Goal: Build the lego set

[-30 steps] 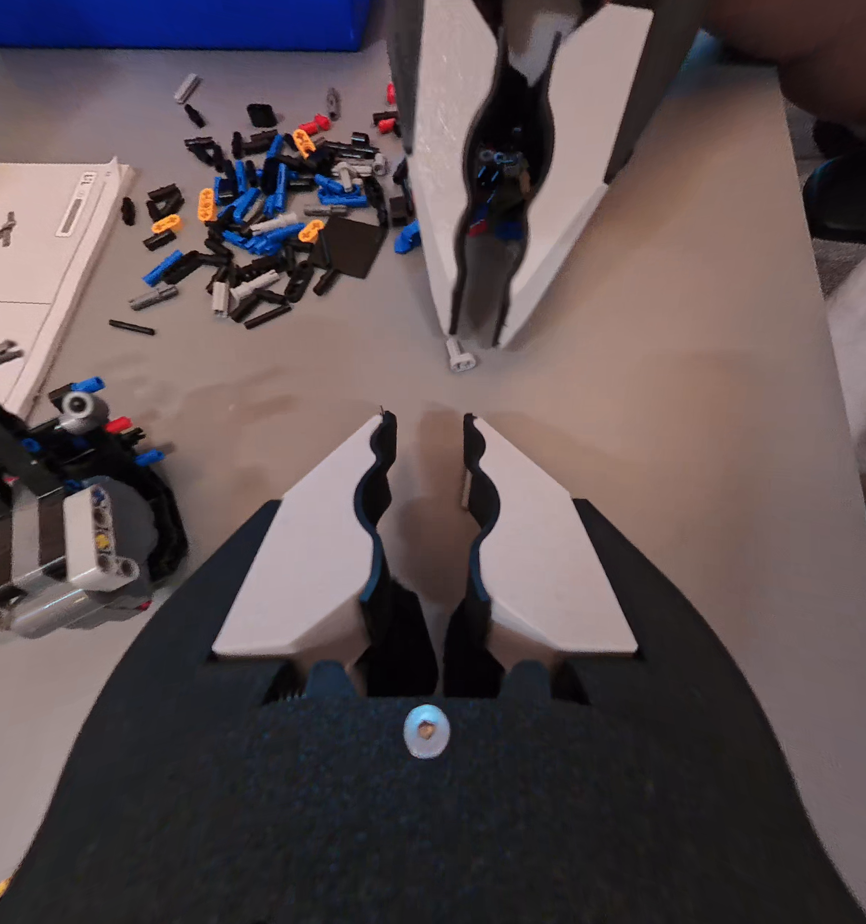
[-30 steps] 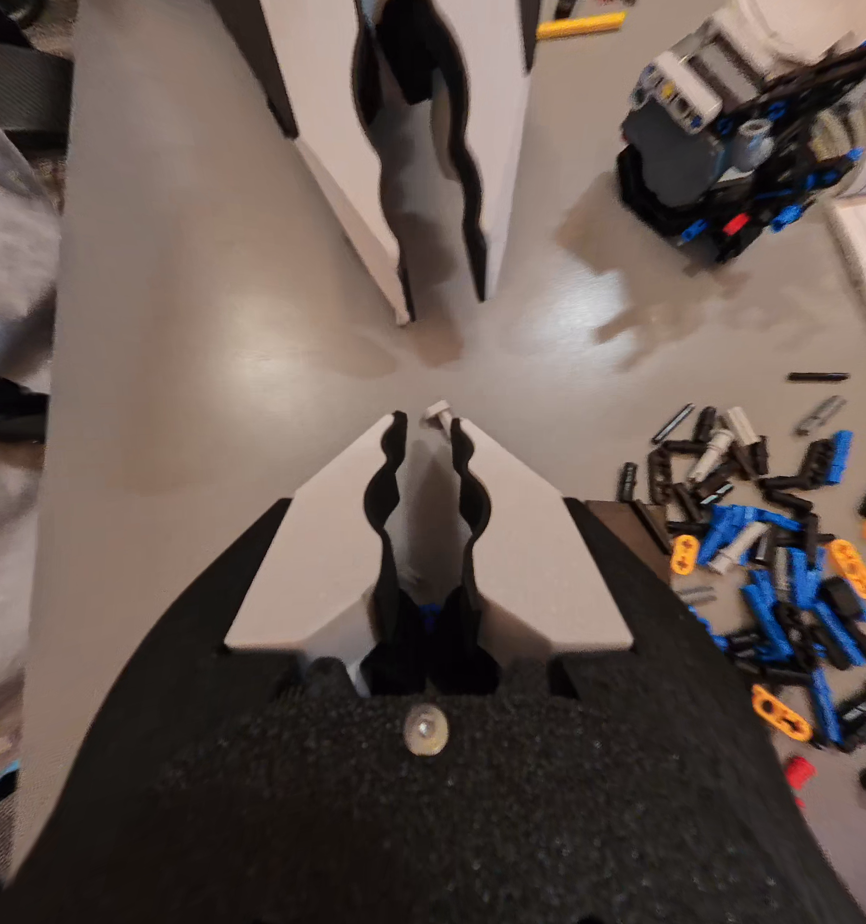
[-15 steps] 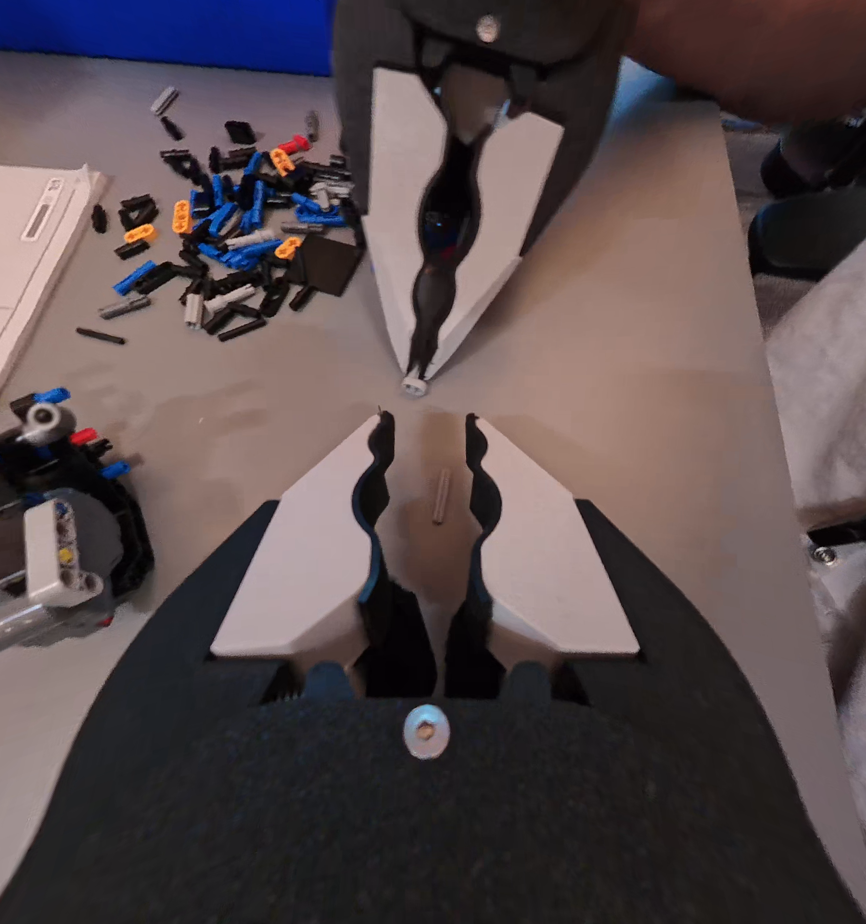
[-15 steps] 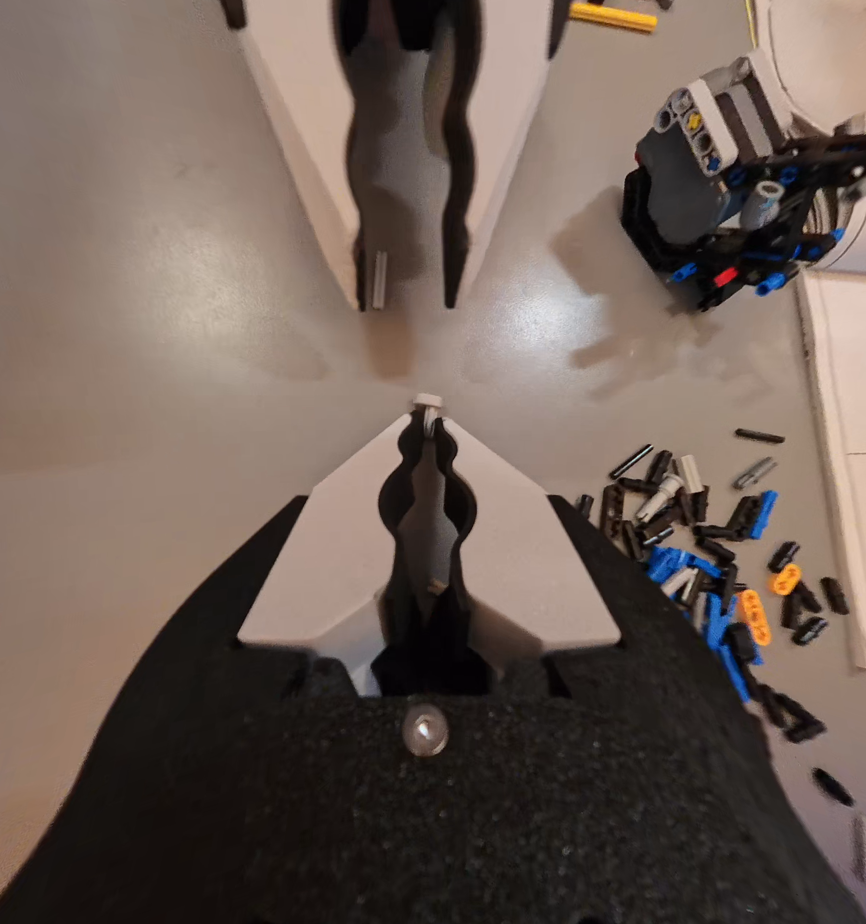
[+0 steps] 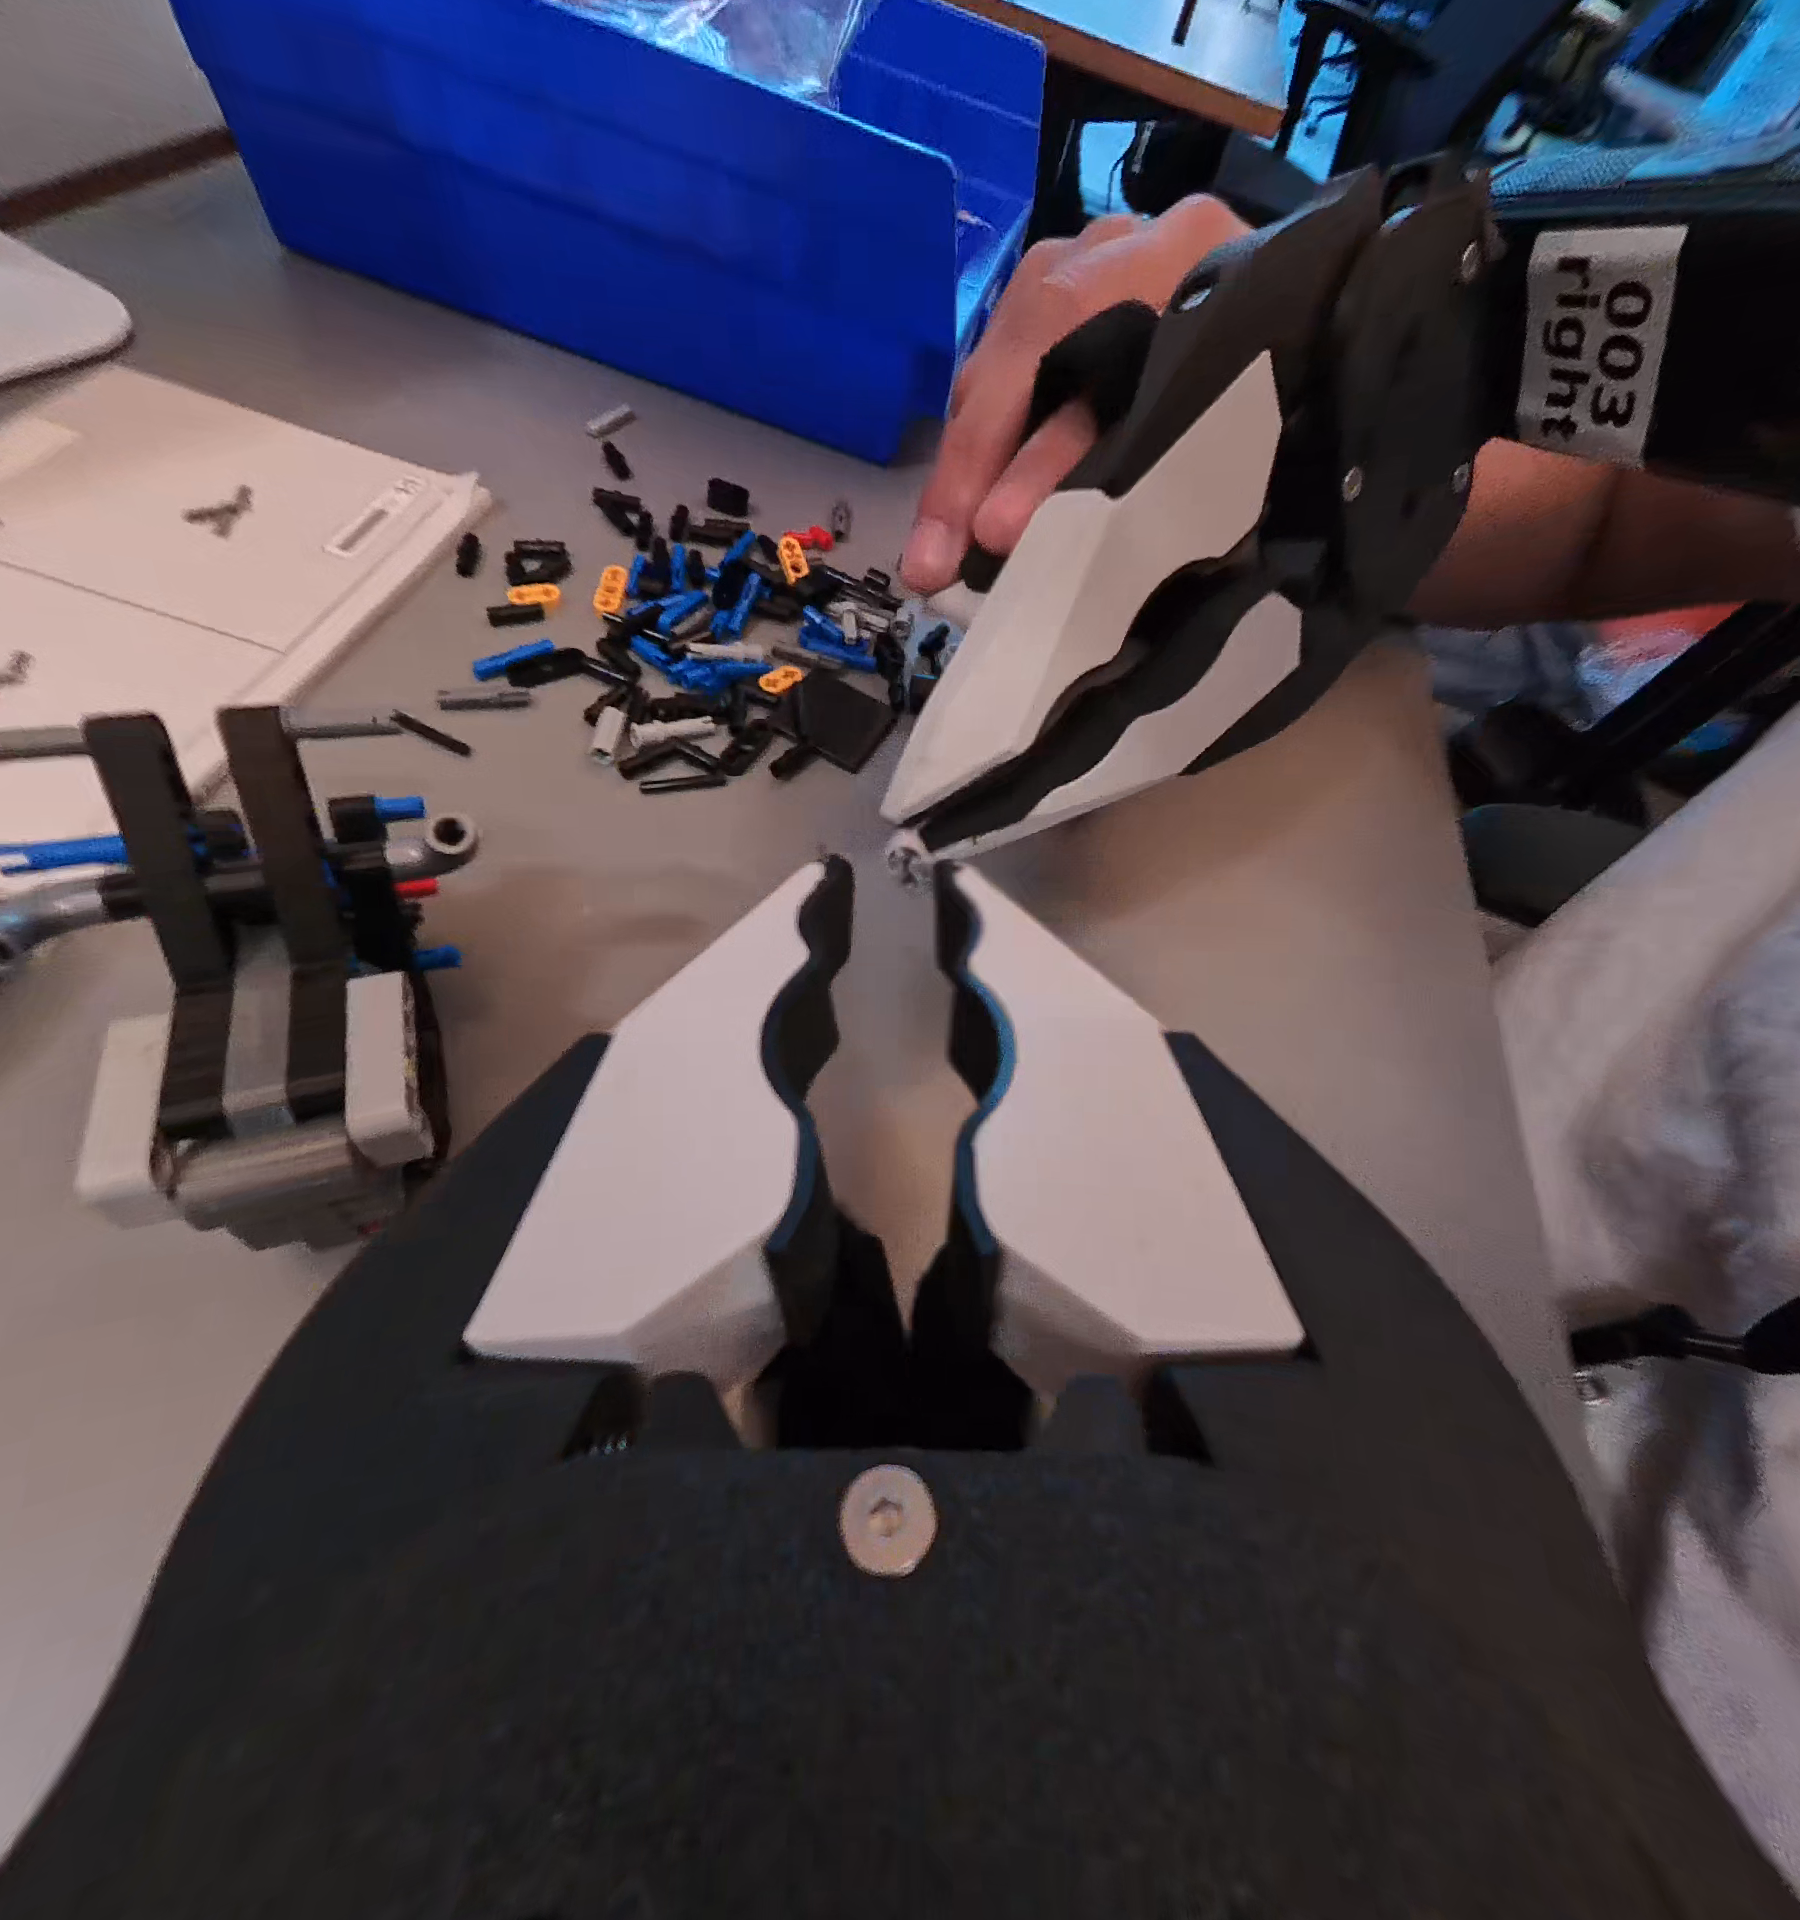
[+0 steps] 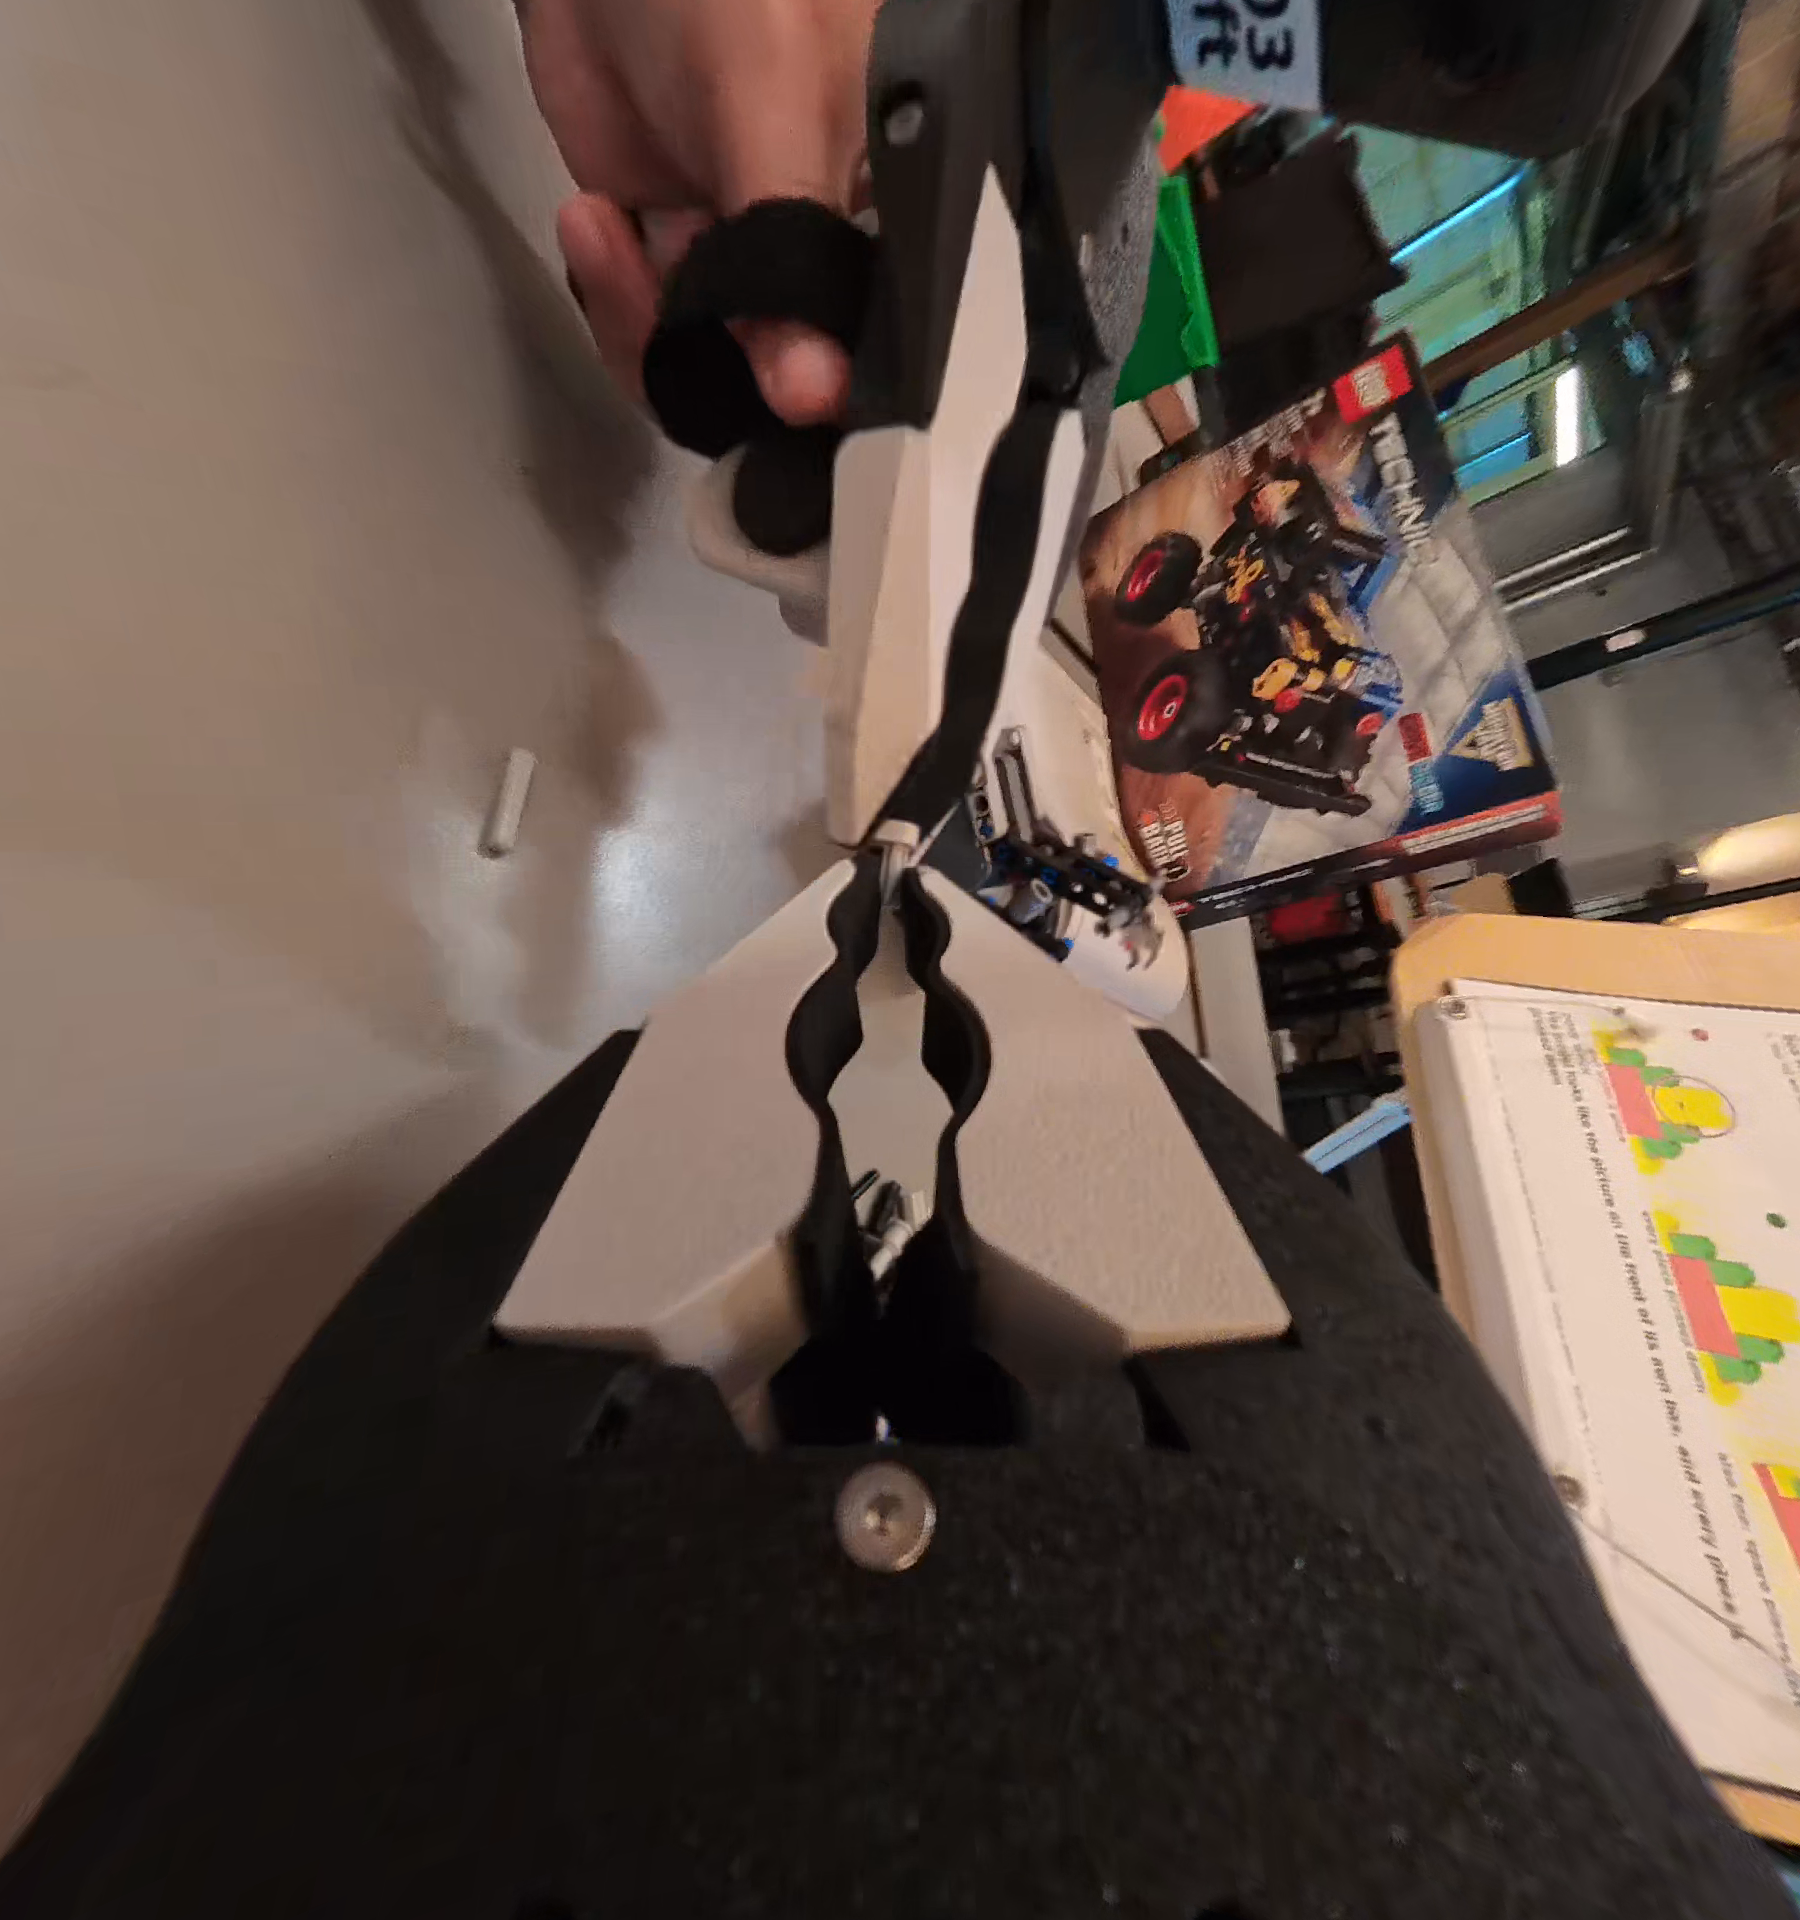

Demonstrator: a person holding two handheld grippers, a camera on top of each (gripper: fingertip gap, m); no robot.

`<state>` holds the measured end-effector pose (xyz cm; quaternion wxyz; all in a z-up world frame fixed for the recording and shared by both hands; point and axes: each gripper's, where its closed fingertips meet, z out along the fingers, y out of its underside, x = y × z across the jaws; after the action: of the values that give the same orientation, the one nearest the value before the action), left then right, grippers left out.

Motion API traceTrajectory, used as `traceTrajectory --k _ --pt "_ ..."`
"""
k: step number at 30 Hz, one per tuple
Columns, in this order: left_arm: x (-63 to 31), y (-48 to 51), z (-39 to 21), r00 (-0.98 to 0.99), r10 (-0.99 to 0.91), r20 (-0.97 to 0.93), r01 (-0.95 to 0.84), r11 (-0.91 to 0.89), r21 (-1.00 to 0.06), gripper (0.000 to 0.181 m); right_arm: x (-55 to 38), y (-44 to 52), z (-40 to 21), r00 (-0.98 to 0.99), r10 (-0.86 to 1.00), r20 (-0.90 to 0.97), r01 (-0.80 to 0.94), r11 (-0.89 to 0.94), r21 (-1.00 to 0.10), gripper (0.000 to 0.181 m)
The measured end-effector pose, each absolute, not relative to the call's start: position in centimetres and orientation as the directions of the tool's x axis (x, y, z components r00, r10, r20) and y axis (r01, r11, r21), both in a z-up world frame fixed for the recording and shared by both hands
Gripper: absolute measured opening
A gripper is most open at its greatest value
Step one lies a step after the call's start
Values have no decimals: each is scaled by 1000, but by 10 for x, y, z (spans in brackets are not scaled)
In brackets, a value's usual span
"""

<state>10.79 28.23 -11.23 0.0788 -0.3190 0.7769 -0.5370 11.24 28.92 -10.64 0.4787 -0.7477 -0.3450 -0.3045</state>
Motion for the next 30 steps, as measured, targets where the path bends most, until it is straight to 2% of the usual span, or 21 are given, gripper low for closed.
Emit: traceTrajectory --k 1,5,8,10,12,14,16,19,22,25,30 --pt "106 281 -111 -797 -575 185 -380 240 -893 6 113 289 -105 564 199 801 814 -295 -500 3" --pt "105 281 -117 -814 -578 57 -302 339 -891 6 111 287 -110 597 207 775 793 -302 -530 3" --pt "104 281 -118 -825 -550 -130 -157 445 -882 5 107 285 -112 719 217 660 693 -294 -658 3" --pt "102 280 -124 -817 -506 -278 -56 549 -834 5 102 283 -118 836 257 485 548 -326 -771 3" --pt "98 278 -129 -800 -436 -413 50 637 -769 5 95 280 -121 888 316 334 437 -350 -829 7" --pt "96 276 -135 -770 -374 -517 120 711 -693 5 91 279 -127 895 355 271 403 -378 -833 9" --pt "95 276 -142 -752 -331 -569 143 761 -633 5 89 280 -133 885 367 288 429 -400 -810 11" --pt "95 277 -147 -744 -313 -590 136 794 -593 5 90 282 -140 859 358 366 498 -424 -756 7" --pt "97 279 -148 -749 -332 -573 114 788 -606 5 91 284 -140 849 350 396 521 -431 -737 6" --pt "98 278 -135 -746 -392 -538 99 733 -673 5 92 283 -126 856 330 399 508 -388 -769 6" --pt "99 276 -121 -781 -482 -396 26 609 -792 9 94 281 -107 909 313 276 376 -325 -868 6"
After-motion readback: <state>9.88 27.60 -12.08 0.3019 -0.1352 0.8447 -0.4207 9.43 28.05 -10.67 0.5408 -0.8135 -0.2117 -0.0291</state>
